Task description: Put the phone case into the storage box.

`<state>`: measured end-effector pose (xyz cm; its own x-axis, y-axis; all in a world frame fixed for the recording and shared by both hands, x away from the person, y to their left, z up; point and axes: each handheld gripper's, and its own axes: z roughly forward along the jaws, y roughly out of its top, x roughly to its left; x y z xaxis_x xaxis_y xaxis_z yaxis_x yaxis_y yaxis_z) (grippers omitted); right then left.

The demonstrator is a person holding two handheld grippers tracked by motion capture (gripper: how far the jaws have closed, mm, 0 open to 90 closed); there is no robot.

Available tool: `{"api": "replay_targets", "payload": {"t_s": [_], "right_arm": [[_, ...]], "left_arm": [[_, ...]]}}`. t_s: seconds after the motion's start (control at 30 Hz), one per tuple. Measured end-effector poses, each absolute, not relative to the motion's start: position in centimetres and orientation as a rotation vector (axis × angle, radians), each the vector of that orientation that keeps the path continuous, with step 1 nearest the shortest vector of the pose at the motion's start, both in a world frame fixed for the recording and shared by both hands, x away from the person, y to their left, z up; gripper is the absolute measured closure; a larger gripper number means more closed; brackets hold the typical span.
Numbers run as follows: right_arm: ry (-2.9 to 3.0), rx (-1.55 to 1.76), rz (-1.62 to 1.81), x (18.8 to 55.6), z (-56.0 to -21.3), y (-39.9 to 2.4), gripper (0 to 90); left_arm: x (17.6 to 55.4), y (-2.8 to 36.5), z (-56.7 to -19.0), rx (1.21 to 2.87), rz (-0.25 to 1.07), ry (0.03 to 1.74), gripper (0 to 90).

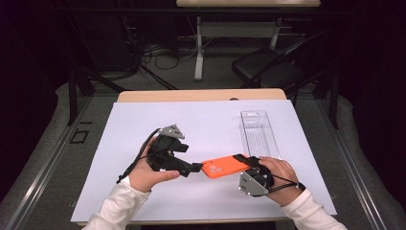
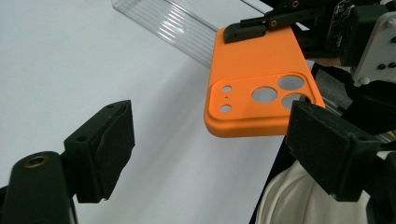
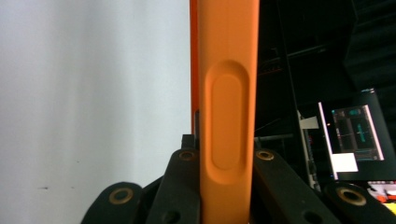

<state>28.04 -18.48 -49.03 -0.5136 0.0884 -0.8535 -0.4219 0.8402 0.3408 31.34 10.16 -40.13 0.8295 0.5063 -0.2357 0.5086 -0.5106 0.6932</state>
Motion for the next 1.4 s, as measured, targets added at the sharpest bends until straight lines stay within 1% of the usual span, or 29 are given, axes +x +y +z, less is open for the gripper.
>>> {"api": "replay_targets", "payload": {"t_s": [0.83, 1.07, 1.3, 1.4], "right_arm": [[2.188, -0.003, 0.857, 28.9, -48.6, -18.3, 87.4], [2.223, 0.073, 0.946, 29.3, -48.5, -18.4, 87.4], [2.240, 0.110, 0.996, 29.4, -48.5, -18.2, 87.3], [2.246, 0.126, 1.016, 29.5, -48.5, -18.1, 87.3]], "left_arm": [[30.9, 10.9, -39.7, 2.169, 0.052, 0.735, 16.8], [31.0, 10.8, -39.9, 2.157, 0.033, 0.736, 16.9], [31.1, 10.3, -40.7, 2.181, 0.033, 0.746, 24.9], [31.1, 10.2, -40.9, 2.177, 0.042, 0.750, 26.6]]}}
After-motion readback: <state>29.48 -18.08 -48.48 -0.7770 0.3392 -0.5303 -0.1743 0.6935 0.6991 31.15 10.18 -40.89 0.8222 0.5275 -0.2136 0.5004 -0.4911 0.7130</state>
